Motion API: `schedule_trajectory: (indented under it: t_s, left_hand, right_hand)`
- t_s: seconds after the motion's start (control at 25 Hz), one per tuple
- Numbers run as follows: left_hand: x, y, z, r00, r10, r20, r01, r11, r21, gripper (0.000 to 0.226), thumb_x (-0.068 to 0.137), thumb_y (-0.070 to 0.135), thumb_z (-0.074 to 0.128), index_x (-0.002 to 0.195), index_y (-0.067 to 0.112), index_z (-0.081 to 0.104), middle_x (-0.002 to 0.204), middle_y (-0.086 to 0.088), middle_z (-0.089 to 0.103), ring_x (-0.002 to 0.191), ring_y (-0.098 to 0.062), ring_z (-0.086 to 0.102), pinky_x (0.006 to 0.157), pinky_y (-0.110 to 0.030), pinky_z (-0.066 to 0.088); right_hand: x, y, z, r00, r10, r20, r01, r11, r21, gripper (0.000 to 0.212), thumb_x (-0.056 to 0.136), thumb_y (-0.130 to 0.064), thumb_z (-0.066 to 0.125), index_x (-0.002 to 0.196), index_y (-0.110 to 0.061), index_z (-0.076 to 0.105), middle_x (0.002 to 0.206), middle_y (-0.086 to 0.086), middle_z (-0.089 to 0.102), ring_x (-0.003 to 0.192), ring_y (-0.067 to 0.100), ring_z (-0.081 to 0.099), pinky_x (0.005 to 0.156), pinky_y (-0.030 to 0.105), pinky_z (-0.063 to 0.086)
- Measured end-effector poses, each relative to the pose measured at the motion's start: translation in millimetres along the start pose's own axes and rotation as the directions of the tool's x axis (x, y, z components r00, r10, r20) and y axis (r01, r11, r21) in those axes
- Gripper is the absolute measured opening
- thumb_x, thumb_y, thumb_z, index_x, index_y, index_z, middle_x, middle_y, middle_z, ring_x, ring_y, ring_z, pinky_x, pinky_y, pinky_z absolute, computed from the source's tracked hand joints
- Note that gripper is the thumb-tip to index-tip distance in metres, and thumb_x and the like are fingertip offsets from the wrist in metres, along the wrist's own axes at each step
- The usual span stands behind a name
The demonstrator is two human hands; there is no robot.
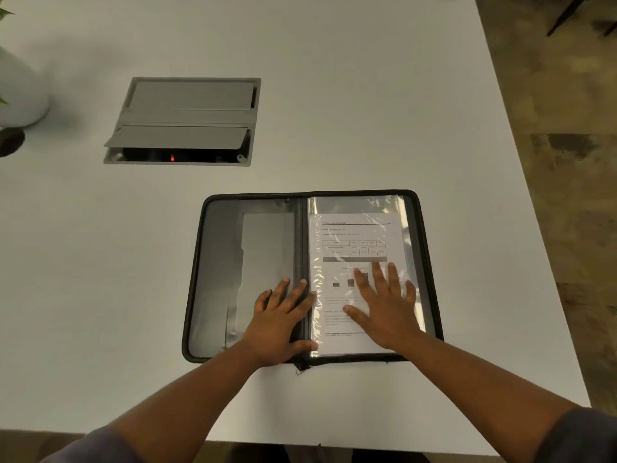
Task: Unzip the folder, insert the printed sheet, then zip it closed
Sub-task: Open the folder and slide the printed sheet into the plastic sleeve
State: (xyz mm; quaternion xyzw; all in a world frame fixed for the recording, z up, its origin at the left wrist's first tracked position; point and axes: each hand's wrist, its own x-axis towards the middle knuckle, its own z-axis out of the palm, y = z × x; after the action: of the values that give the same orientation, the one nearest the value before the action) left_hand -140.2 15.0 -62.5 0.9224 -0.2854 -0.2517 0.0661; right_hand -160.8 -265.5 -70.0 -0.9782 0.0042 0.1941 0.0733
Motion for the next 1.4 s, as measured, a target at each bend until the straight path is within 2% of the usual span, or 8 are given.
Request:
schedule_trajectory:
  t_s: [0.4, 0.64, 0.72, 0.84, 1.0, 1.12, 1.24, 1.4]
  left_hand:
    - [-42.9, -51.9, 3.3, 0.873, -0.487, -0.038, 0.472, 0.861, -0.189, 0.12, 0.055, 0.105, 0.033, 0.153, 0.052, -0.011, 0.168, 0.005, -0.015, 0.153, -0.033, -0.01, 0.118, -0.061, 0.008]
    - [-52.1, -89.3, -13.5, 0.645, -0.764, -0.008, 0.706, 0.601, -0.375, 0.124, 0.056, 0.096, 0.056, 0.156, 0.041, 0.009, 0.167, -0.003, -0.004, 0.152, -0.038, 0.002, 0.115, -0.063, 0.022]
    - [-51.9, -98.8, -20.9, 0.605, -0.796, -0.006, 0.714, 0.546, -0.438, 0.122, 0.061, 0.084, 0.069, 0.157, 0.035, 0.012, 0.165, -0.007, 0.009, 0.148, -0.04, 0.015, 0.112, -0.062, 0.031]
    - [-45.9, -116.2, -30.0, 0.599, -0.801, -0.019, 0.629, 0.484, -0.609, 0.108, 0.069, 0.064, 0.08, 0.154, 0.023, 0.027, 0.151, -0.015, 0.037, 0.137, -0.043, 0.037, 0.109, -0.059, 0.038]
    - [-34.9, -130.2, -42.3, 0.537, -0.834, 0.13, 0.459, 0.159, -0.874, 0.082, 0.085, 0.044, 0.076, 0.15, 0.012, 0.038, 0.147, -0.016, 0.05, 0.131, -0.039, 0.05, 0.11, -0.053, 0.043]
    - [-31.2, -133.4, -62.1, 0.48, -0.873, 0.088, 0.429, 0.146, -0.891, 0.04, 0.097, 0.039, 0.061, 0.119, 0.005, 0.064, 0.122, -0.015, 0.066, 0.105, -0.03, 0.062, 0.085, -0.038, 0.051]
    - [-37.5, -136.1, -108.5, 0.534, -0.844, -0.044, 0.317, 0.248, -0.916, 0.036, 0.096, 0.039, 0.058, 0.075, 0.01, 0.06, 0.073, -0.006, 0.061, 0.071, -0.025, 0.056, 0.06, -0.031, 0.04]
    - [-43.1, -106.8, -179.7, 0.798, -0.562, -0.218, 0.083, 0.46, -0.884, 0.039, 0.092, 0.031, 0.062, 0.057, 0.02, 0.051, 0.057, 0.002, 0.047, 0.058, -0.011, 0.044, 0.058, -0.03, 0.039]
  right_hand:
    - [-18.5, -3.3, 5.7, 0.955, 0.287, -0.072, -0.281, 0.956, 0.086, 0.08, 0.089, -0.078, 0.009, 0.155, -0.035, -0.008, 0.165, 0.009, -0.01, 0.15, 0.035, -0.01, 0.116, 0.064, 0.007]
    - [-14.5, -86.6, -1.3, 0.968, -0.212, -0.137, 0.241, 0.935, 0.26, 0.062, 0.101, -0.046, 0.035, 0.156, -0.022, 0.02, 0.165, 0.0, 0.014, 0.152, 0.024, 0.008, 0.12, 0.039, 0.011]
    - [-8.6, -110.5, -5.9, 0.967, -0.225, -0.121, 0.255, 0.851, 0.459, 0.055, 0.102, -0.035, 0.043, 0.153, -0.019, 0.029, 0.16, 0.0, 0.029, 0.147, 0.02, 0.026, 0.117, 0.027, 0.019]
    - [4.5, -134.7, -14.8, 0.996, -0.085, -0.024, 0.077, 0.698, 0.712, 0.057, 0.101, -0.021, 0.051, 0.153, -0.015, 0.028, 0.159, 0.002, 0.03, 0.144, 0.02, 0.032, 0.117, 0.037, 0.033]
    - [16.6, -147.0, -20.7, 0.994, 0.063, 0.095, -0.113, 0.64, 0.76, 0.059, 0.1, -0.015, 0.053, 0.153, -0.013, 0.028, 0.16, 0.004, 0.03, 0.144, 0.025, 0.034, 0.116, 0.042, 0.035]
    - [18.8, -150.1, -24.1, 0.983, 0.092, 0.162, -0.183, 0.62, 0.763, 0.058, 0.1, -0.013, 0.052, 0.153, -0.017, 0.029, 0.159, 0.003, 0.033, 0.143, 0.028, 0.035, 0.114, 0.042, 0.037]
    - [20.4, -146.7, -34.2, 0.971, 0.082, 0.225, -0.231, 0.563, 0.794, 0.059, 0.1, -0.015, 0.052, 0.153, -0.02, 0.028, 0.157, 0.004, 0.036, 0.142, 0.029, 0.038, 0.11, 0.043, 0.04]
    - [18.8, -134.8, -66.3, 0.969, 0.05, 0.242, -0.238, 0.457, 0.857, 0.052, 0.099, -0.031, 0.054, 0.148, -0.023, 0.04, 0.151, 0.001, 0.045, 0.136, 0.024, 0.045, 0.101, 0.035, 0.042]
